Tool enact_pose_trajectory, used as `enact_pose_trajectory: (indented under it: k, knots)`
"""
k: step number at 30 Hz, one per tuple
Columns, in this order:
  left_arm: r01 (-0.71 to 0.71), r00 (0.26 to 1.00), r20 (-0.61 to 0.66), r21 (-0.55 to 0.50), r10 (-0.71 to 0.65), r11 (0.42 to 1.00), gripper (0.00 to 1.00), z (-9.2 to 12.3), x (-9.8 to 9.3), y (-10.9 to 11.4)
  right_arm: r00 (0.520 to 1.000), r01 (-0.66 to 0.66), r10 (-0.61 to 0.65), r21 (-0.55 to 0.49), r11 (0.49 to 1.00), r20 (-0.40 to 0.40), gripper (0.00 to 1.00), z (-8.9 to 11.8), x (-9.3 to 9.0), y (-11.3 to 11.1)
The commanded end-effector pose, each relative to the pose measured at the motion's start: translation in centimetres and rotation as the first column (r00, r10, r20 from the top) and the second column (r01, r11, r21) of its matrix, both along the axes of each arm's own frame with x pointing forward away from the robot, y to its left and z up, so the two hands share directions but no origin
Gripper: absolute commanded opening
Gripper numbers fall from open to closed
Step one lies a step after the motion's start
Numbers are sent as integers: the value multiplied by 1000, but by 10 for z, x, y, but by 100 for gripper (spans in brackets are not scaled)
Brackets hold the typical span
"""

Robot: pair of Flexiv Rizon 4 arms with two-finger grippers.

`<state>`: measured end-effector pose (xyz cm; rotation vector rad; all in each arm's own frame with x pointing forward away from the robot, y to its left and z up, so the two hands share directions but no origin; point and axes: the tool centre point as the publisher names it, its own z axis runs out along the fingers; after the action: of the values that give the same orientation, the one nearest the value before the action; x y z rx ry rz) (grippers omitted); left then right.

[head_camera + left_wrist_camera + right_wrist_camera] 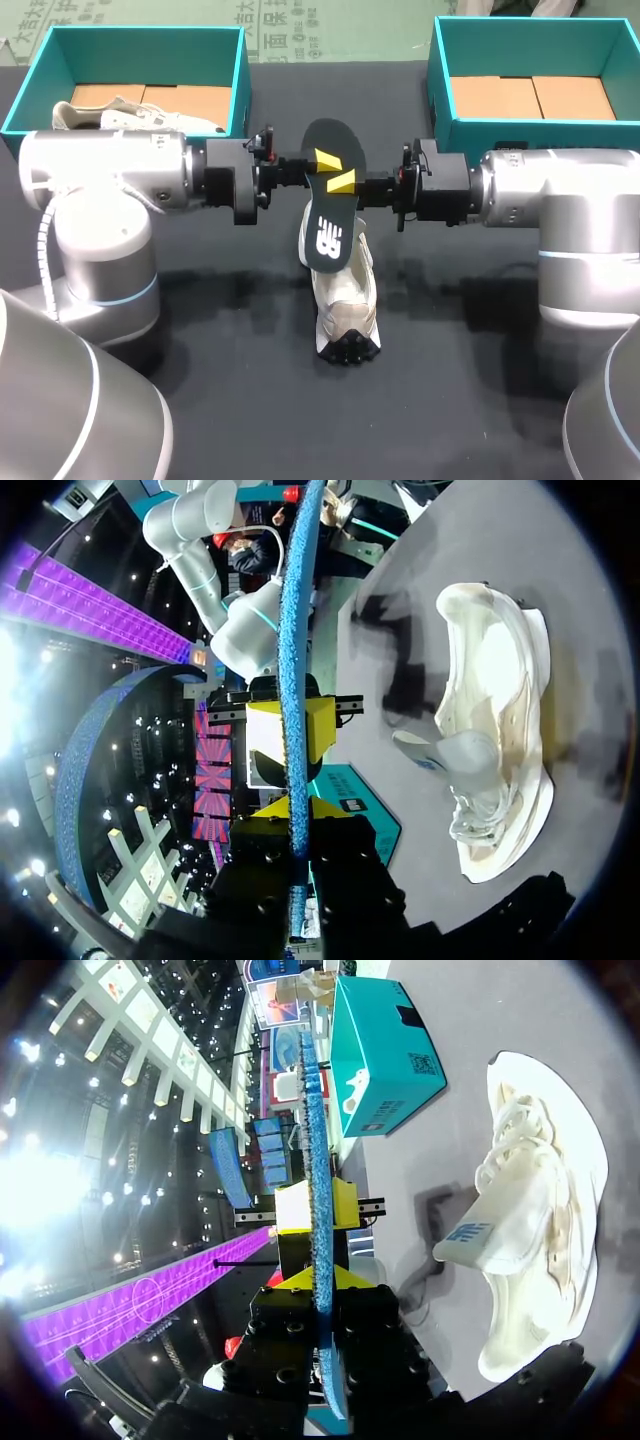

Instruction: Take the shoe out of the shoebox, open the shoe tongue, remove and reinsert the insole, then place the shoe into the shoebox

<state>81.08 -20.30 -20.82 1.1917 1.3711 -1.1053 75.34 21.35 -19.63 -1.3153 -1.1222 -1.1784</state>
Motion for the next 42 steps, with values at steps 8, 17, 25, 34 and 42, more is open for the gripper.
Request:
enact_pose_trajectory:
  k: [8, 17, 25, 34, 42]
  knots:
    - [2, 1000, 14, 1, -2, 1000, 0, 0, 0, -3, 1000, 1, -1, 0, 1000, -1, 0, 0, -1, 0]
    - [-5, 1000, 20, 2, 5, 1000, 0, 0, 0, 0, 1000, 1, -1, 0, 1000, -1, 0, 0, -1, 0]
    - [2, 1000, 19, 3, -2, 1000, 0, -1, -1, 1, 1000, 4, -4, 3, 1000, 1, 43, 0, 0, -1]
    - [3, 1000, 13, 4, -3, 1000, 0, 2, -7, 10, 1000, 12, -12, 5, 1000, 12, 100, 2, -1, -8]
    - [35, 998, -51, 8, -35, 999, 0, 9, -23, 30, 996, 4, -1, -28, 1000, 94, 100, 2, -4, -32]
